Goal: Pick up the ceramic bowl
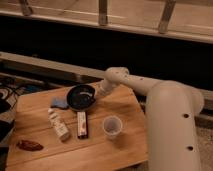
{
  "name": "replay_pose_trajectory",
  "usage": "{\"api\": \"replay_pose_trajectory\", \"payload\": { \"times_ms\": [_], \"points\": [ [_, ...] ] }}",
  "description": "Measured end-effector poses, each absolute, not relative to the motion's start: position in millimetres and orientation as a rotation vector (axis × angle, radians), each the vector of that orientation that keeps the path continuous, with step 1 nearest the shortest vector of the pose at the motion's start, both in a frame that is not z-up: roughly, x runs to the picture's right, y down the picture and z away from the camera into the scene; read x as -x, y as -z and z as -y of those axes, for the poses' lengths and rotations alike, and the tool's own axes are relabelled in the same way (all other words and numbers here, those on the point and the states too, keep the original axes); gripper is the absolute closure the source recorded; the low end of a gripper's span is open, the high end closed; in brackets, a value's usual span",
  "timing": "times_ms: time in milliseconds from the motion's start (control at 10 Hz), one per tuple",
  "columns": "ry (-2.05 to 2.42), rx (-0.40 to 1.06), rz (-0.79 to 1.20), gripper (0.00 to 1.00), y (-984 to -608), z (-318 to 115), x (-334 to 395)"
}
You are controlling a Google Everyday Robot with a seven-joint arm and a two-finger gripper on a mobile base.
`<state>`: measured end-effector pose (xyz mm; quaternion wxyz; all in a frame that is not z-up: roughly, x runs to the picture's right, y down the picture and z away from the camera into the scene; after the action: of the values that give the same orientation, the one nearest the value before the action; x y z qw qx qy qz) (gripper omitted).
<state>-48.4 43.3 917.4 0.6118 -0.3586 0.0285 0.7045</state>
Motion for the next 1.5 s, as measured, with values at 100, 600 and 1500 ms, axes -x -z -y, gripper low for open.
{"api": "replay_pose_trajectory", "payload": {
  "times_ms": [100,600,1500],
  "points": [
    [-1.625,0.83,-0.06,0.99,-908.3,-31.1,44.6],
    [-1.617,0.832,-0.044,0.99,-888.6,-8.1,27.6],
    [-1.61,0.818,-0.028,0.99,-844.0,27.1,3.7]
  ]
}}
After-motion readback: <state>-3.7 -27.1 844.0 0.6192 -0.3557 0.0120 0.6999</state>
